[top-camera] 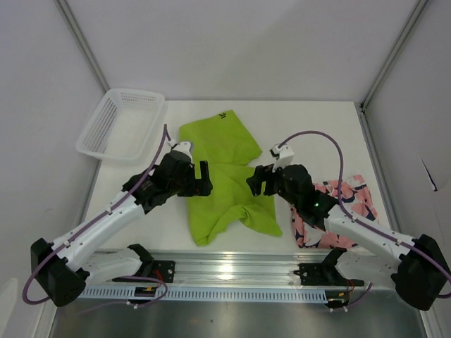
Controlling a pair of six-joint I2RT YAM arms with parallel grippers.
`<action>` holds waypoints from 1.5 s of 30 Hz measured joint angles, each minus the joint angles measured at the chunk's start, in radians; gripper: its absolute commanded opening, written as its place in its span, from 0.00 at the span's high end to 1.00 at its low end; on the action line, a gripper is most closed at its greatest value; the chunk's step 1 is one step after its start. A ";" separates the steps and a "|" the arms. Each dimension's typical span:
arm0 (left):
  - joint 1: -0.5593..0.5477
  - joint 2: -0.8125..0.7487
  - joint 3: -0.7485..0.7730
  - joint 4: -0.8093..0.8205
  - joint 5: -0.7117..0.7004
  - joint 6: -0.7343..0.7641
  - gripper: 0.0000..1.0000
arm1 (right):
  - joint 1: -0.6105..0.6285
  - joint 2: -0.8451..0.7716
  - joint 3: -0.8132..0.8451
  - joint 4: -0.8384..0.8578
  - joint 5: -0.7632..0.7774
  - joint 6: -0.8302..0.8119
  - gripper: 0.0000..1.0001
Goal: Fold and stack the shorts
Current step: Flatten the shorts out
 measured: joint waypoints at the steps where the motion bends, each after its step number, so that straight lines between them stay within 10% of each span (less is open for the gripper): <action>1: 0.012 -0.005 0.000 -0.007 0.000 0.000 0.01 | 0.034 -0.014 0.004 -0.020 -0.005 -0.012 0.21; 20: 0.156 -0.179 0.077 -0.214 -0.042 0.089 0.01 | 0.587 0.391 0.119 -0.229 0.380 -0.256 0.13; 23: 0.163 -0.192 0.078 -0.226 -0.042 0.098 0.01 | 0.595 0.468 0.168 -0.221 0.481 -0.277 0.37; 25: 0.163 -0.192 0.078 -0.226 -0.038 0.105 0.01 | 0.592 0.511 0.208 -0.211 0.539 -0.302 0.73; 29: 0.165 -0.190 0.062 -0.214 -0.029 0.106 0.01 | 0.556 0.526 0.290 -0.191 0.547 -0.310 1.00; 45: 0.079 -0.128 -0.081 -0.053 0.039 0.074 0.01 | -0.145 0.768 0.800 -0.345 0.063 -0.045 1.00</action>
